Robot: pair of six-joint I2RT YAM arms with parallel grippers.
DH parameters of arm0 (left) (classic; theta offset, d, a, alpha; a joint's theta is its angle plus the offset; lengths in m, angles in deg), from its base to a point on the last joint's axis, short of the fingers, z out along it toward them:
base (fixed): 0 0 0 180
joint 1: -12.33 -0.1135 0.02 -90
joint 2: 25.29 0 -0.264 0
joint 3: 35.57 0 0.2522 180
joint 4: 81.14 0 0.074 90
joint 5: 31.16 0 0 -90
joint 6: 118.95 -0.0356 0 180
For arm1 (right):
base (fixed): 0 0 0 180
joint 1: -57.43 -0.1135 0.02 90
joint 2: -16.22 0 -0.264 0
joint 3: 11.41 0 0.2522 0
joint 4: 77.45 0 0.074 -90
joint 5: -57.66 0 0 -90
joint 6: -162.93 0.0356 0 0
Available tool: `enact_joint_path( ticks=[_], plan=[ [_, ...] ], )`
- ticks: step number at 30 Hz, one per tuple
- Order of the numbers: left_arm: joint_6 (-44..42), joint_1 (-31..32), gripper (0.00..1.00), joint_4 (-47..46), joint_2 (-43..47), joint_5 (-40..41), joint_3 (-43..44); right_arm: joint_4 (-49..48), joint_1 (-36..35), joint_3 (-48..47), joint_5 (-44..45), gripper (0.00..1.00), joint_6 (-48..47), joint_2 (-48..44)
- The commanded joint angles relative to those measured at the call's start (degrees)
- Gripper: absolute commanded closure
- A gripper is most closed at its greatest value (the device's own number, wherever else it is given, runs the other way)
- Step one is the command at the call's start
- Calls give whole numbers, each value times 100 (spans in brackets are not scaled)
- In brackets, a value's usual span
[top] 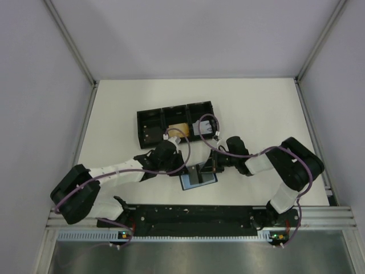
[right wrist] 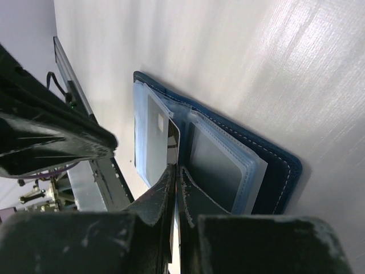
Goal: Take the credit cards out of the card holder
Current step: Remove the credit card from the card holder.
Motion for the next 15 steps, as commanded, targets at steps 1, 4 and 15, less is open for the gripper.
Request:
enact_joint_path(
  ticks=[1, 4, 15],
  plan=[
    [-166, 21, 93, -81, -521, -109, 199, -8, -34, -180, 0, 100, -137, -5],
    [-131, 21, 100, -72, -837, -57, 155, -51, -34, -180, -18, 100, -93, -13],
    [27, 21, 100, -222, -1093, -119, -135, -262, -95, -224, -61, 84, 30, 144]
  ],
)
